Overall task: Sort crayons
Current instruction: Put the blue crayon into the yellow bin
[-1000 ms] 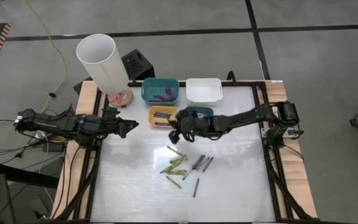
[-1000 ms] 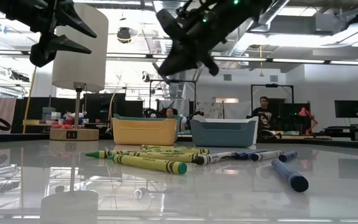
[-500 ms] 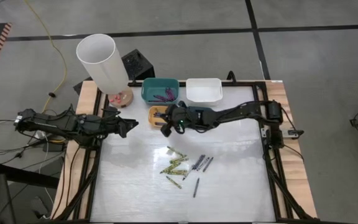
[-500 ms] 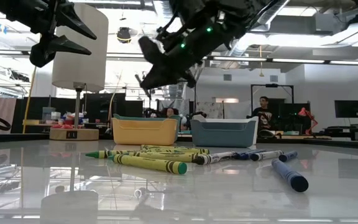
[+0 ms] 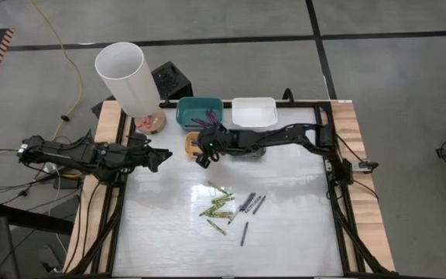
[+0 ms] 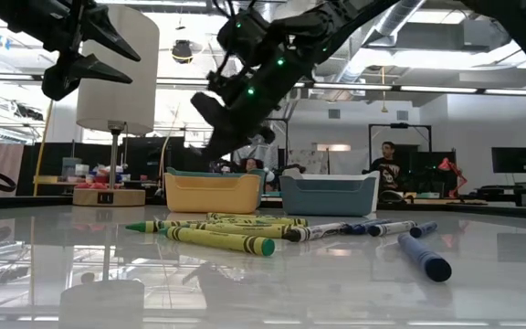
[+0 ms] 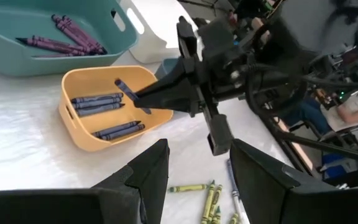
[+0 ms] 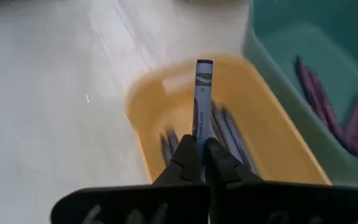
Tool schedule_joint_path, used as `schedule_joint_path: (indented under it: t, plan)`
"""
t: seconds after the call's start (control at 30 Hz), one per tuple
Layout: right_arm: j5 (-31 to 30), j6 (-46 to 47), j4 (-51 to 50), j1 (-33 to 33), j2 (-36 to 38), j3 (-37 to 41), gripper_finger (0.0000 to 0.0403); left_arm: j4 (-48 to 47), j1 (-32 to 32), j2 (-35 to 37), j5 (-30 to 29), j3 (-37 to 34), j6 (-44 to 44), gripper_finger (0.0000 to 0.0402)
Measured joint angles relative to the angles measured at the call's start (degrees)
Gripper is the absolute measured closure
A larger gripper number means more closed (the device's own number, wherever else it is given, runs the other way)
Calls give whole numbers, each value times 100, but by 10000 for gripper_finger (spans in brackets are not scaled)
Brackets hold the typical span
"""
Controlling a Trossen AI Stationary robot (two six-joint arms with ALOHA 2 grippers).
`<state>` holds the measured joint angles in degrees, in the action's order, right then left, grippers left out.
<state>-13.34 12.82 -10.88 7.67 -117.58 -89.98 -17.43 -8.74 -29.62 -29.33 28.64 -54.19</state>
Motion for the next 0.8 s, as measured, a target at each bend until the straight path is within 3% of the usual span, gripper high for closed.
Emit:
schedule_joint_path:
  t: [0.3,0.8]
  plan:
    - [-92,68,-572,86,7,-19,403,9,0,2,-154,0,0,242]
    - [19,64,-546,154,-369,-17,403,-9,0,2,-155,0,-2,242]
